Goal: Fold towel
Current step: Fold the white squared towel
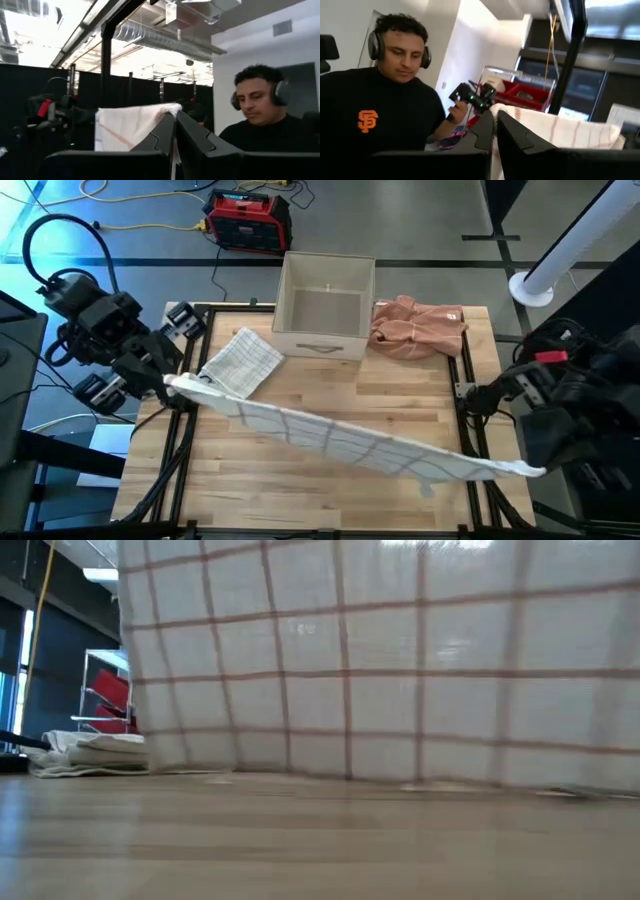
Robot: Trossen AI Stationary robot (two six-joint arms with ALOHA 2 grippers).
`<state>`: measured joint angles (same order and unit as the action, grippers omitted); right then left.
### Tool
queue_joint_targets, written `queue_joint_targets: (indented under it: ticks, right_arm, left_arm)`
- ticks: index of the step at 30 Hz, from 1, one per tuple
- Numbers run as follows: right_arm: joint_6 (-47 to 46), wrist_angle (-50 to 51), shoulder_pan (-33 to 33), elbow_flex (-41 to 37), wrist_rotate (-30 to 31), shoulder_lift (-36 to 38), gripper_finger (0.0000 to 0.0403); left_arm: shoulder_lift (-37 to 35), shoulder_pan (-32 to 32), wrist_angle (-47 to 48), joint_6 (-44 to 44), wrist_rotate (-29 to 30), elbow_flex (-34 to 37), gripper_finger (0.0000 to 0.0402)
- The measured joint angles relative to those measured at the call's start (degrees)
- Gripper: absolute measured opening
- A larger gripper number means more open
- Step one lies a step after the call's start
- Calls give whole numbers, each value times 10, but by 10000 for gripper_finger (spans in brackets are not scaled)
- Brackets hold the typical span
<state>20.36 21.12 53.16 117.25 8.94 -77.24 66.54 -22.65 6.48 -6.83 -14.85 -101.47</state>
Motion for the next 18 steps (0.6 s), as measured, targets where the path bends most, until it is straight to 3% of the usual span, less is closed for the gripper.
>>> queue_joint_targets:
  ticks: [12, 15, 18]
  right_arm:
    - [180, -65, 104, 0, 169, 0, 0]
    - [190, -73, 113, 0, 294, 0, 0]
    - [151, -59, 101, 0, 509, 0, 0]
  left_arm:
    - [33, -33, -95, -36, 14, 0, 7]
    - [32, -33, -61, -33, 72, 0, 7]
    - [25, -29, 22, 8, 186, 0, 7]
